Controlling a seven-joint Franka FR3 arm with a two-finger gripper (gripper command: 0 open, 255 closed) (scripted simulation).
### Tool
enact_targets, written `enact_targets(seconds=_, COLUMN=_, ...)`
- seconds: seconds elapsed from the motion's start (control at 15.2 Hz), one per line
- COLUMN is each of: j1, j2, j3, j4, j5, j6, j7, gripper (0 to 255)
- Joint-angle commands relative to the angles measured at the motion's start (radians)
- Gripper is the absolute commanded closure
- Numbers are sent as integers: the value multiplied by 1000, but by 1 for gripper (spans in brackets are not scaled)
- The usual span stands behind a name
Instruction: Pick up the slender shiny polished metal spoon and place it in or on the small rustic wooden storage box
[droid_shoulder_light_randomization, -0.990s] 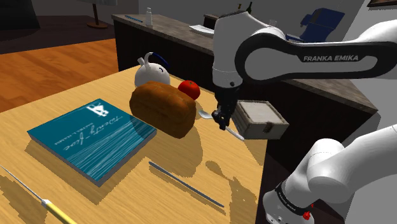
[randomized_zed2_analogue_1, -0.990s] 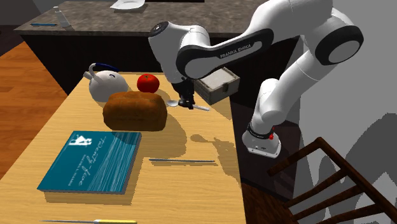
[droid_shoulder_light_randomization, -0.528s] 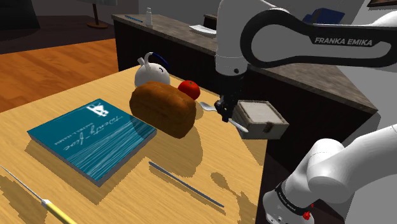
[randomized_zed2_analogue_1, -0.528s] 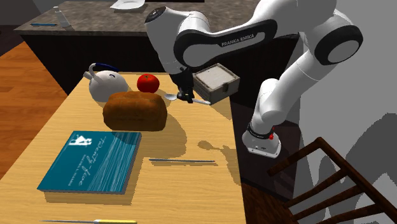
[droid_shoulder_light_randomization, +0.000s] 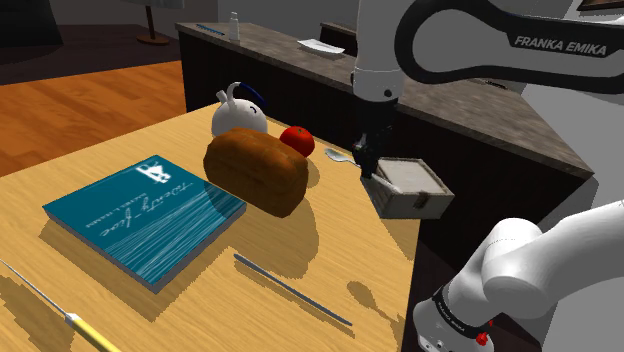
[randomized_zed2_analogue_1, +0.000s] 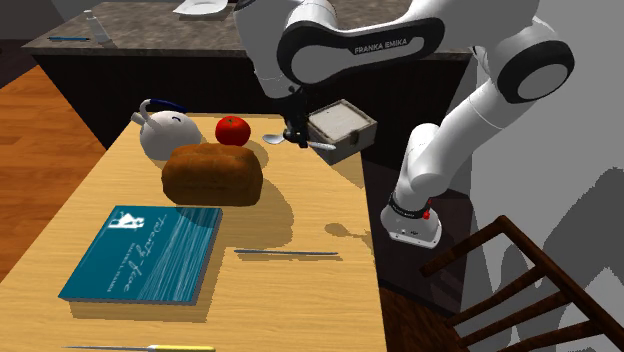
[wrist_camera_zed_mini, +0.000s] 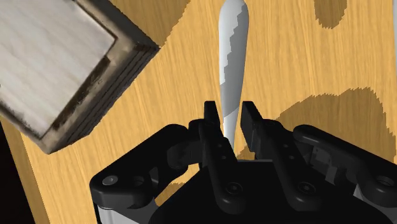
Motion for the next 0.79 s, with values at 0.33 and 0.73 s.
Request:
enact_targets(seconds=0.33, j1=-47, j2=-130, j3=-128, j4=-104, j5=-78, j6=-19, j7=-169, gripper=255)
enact_targets(seconds=0.73, j1=-94, j2=-197, j3=-246, j4=-152, j5=-172, j6=-24, j7=-314, gripper=255)
